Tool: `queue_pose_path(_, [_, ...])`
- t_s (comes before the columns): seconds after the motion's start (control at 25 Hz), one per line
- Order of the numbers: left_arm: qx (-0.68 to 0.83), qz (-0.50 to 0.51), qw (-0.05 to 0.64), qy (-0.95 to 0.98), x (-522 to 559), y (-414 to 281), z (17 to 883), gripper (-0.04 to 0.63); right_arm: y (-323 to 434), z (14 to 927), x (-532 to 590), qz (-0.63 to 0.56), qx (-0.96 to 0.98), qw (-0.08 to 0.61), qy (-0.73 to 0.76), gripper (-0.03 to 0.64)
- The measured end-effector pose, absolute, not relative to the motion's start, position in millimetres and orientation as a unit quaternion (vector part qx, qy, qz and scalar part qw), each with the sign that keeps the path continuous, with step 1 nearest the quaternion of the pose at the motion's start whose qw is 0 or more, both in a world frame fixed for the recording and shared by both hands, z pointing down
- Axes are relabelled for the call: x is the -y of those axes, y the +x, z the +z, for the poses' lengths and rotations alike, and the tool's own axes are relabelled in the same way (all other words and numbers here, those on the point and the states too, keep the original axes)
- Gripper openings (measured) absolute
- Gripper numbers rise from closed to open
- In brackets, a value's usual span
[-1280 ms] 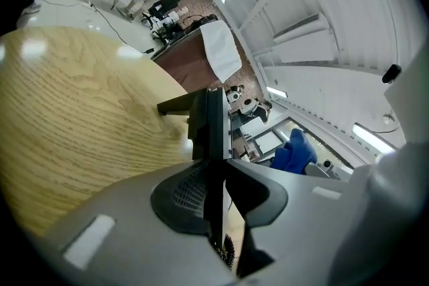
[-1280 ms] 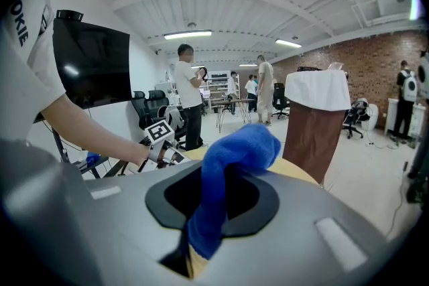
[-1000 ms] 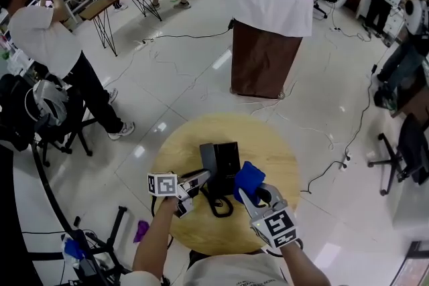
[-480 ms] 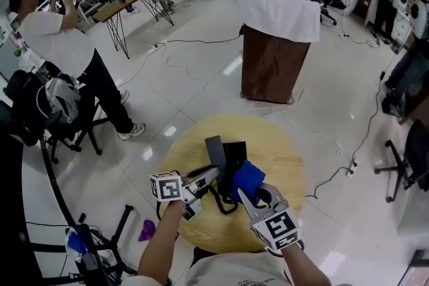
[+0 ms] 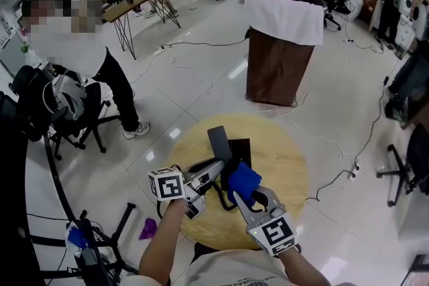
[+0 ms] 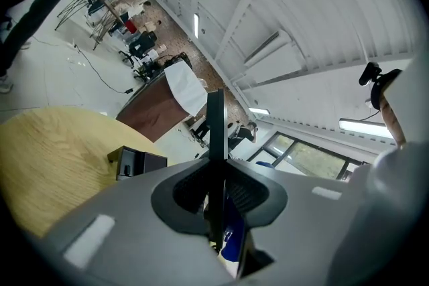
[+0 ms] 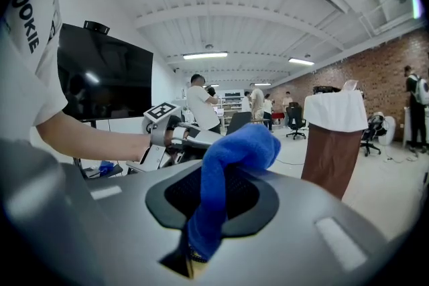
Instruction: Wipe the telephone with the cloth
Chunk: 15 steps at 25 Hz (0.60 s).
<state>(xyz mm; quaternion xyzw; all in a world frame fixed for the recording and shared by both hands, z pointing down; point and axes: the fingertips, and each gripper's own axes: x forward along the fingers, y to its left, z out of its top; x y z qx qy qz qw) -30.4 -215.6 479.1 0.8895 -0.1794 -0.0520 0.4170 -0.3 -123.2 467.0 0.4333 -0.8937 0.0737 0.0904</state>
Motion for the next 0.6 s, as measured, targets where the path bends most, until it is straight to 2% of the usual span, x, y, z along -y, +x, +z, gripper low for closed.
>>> queue_pose_path(0.6, [0.188, -0.03, 0.39, 0.901, 194, -26, 471, 0.064, -8, 435, 134, 0.04, 0.896, 0.071, 0.436, 0.061])
